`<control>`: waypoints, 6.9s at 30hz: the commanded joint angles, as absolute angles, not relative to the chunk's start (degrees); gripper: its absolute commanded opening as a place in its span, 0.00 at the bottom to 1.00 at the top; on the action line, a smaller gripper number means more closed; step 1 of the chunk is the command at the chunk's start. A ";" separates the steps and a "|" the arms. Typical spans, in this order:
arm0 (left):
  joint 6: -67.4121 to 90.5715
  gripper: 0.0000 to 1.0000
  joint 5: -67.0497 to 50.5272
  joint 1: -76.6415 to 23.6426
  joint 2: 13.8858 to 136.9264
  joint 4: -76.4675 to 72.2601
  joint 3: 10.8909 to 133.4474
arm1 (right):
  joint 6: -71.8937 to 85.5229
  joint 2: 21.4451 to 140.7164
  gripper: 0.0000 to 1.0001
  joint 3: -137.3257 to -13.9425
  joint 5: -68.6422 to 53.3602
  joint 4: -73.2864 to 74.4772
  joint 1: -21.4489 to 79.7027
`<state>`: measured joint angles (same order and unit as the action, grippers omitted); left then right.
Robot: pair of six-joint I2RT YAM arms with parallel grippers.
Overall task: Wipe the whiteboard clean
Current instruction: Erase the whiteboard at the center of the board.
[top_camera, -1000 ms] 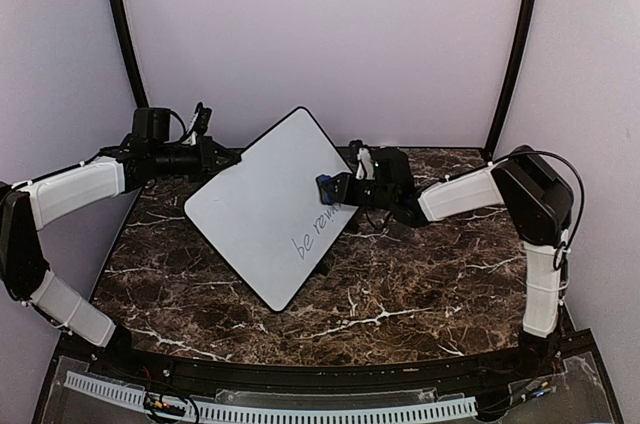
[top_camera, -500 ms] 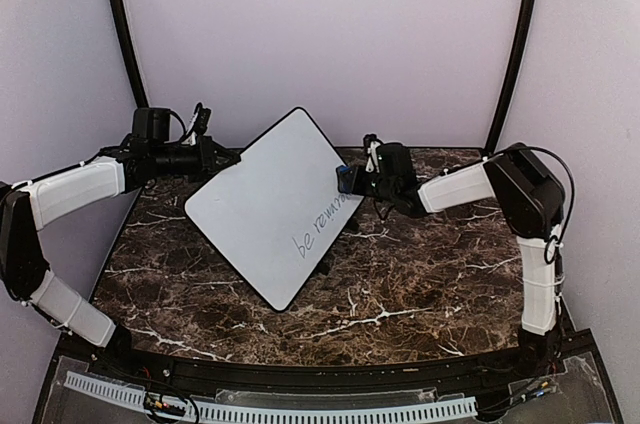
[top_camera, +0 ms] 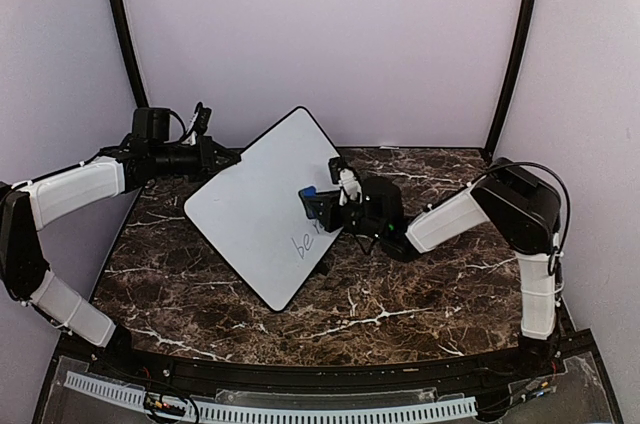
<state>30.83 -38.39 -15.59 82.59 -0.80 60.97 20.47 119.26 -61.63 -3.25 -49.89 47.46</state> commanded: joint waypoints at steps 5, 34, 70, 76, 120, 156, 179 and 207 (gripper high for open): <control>27.68 0.00 -49.34 -18.13 81.15 -3.08 60.60 | 10.09 123.04 0.23 -61.65 -10.85 -44.94 57.71; 27.69 0.00 -49.35 -18.11 81.24 -3.16 60.65 | -1.72 119.73 0.21 -58.49 11.01 -42.69 56.03; 27.86 0.00 -49.56 -18.11 81.29 -3.25 60.64 | -21.69 120.22 0.22 -56.12 10.70 -41.88 71.46; 27.86 0.00 -49.53 -18.11 81.30 -3.34 60.56 | -18.95 118.72 0.22 -58.57 10.83 -40.97 67.11; 27.93 0.00 -48.77 -18.19 81.52 -2.99 60.57 | -5.29 109.66 0.21 -54.20 11.04 -16.93 65.07; 28.16 0.00 -49.06 -18.19 81.46 -3.36 60.46 | -2.82 109.39 0.22 -60.42 13.39 -15.32 63.28; 28.02 0.00 -48.94 -18.19 81.39 -3.23 60.47 | -1.87 114.34 0.22 -72.92 7.46 -10.80 58.45; 28.23 0.00 -49.08 -18.19 81.46 -3.52 60.33 | -1.10 111.20 0.22 -64.56 7.92 -3.77 56.78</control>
